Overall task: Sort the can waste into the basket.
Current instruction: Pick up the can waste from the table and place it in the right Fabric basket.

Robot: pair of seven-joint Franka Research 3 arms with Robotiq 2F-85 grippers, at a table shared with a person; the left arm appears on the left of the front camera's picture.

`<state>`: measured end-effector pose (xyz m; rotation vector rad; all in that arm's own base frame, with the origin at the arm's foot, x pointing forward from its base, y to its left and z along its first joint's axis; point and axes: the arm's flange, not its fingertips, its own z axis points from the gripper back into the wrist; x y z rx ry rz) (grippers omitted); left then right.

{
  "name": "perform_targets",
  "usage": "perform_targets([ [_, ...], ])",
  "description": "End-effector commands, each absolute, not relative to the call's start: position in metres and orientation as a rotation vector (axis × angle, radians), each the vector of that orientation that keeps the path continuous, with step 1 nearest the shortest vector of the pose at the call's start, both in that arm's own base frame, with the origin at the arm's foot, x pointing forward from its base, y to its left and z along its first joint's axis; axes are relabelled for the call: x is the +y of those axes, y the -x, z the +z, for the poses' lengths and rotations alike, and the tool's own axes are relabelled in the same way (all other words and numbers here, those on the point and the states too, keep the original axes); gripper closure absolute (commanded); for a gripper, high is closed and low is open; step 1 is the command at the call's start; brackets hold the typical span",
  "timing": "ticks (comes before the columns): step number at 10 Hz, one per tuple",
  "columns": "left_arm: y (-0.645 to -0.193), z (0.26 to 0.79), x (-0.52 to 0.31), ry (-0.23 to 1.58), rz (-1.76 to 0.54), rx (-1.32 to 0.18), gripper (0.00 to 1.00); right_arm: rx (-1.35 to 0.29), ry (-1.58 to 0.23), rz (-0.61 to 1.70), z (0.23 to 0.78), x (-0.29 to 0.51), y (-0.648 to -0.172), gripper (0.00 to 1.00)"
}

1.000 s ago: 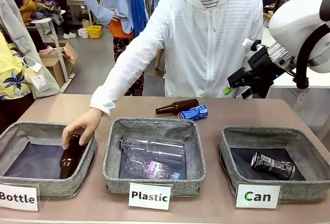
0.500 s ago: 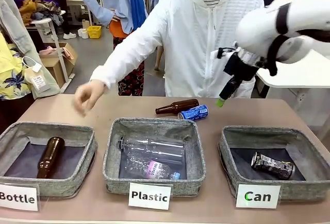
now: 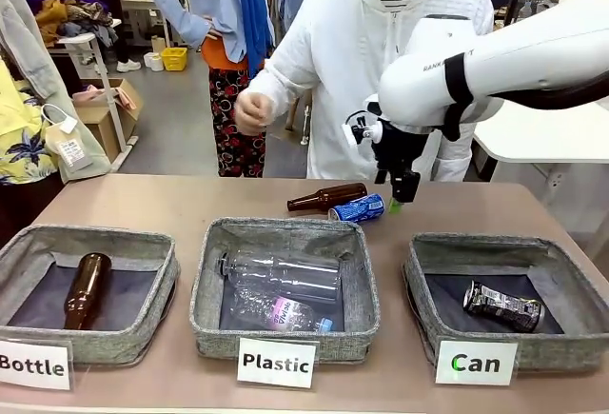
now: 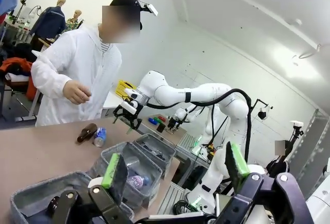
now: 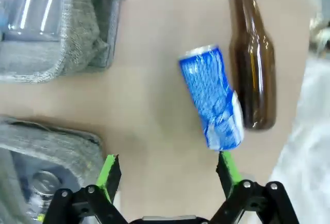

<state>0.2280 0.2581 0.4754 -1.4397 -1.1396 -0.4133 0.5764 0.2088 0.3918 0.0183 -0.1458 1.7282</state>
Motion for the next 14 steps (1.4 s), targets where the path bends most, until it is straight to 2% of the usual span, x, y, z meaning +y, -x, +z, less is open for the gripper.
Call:
perform_targets([
  [1,-0.232,0.471,0.256,1.439,-0.436,-1.116,0.0,-0.326,-0.05,1.829,0.378,0.195,-0.567,0.0],
  [2,-0.234,0.471,0.254,1.444,-0.443,-1.108,0.0,-0.355,-0.054,1.778,0.373,0.194,-0.571,0.0],
  [3,-0.236,0.473,0.248,1.443,-0.465,-1.092,0.0,-0.208,0.003,1.803,0.388,0.214,-0.576,0.0],
  [5,-0.241,0.472,0.228,1.436,-0.504,-1.036,0.0,-0.208,0.003,1.803,0.388,0.214,-0.576,0.0],
  [6,-0.252,0.468,0.201,1.44,-0.56,-0.952,0.0,-0.254,-0.002,1.808,0.38,0.211,-0.575,0.0],
  [9,-0.281,0.434,0.084,1.424,-0.768,-0.572,0.0,-0.326,-0.015,1.814,0.37,0.204,-0.577,0.0],
  [10,-0.293,0.424,0.066,1.422,-0.767,-0.533,0.0,-0.346,0.0,1.826,0.363,0.206,-0.58,0.0],
  [11,-0.303,0.411,0.055,1.307,-0.736,-0.489,0.0,-0.357,-0.009,1.858,0.353,0.21,-0.587,0.0],
  [12,-0.285,0.426,0.075,1.446,-0.729,-0.562,0.0,-0.324,-0.026,1.866,0.342,0.213,-0.593,0.0],
  [14,-0.285,0.426,0.075,1.446,-0.729,-0.562,0.0,-0.283,-0.031,1.866,0.333,0.213,-0.596,0.0],
])
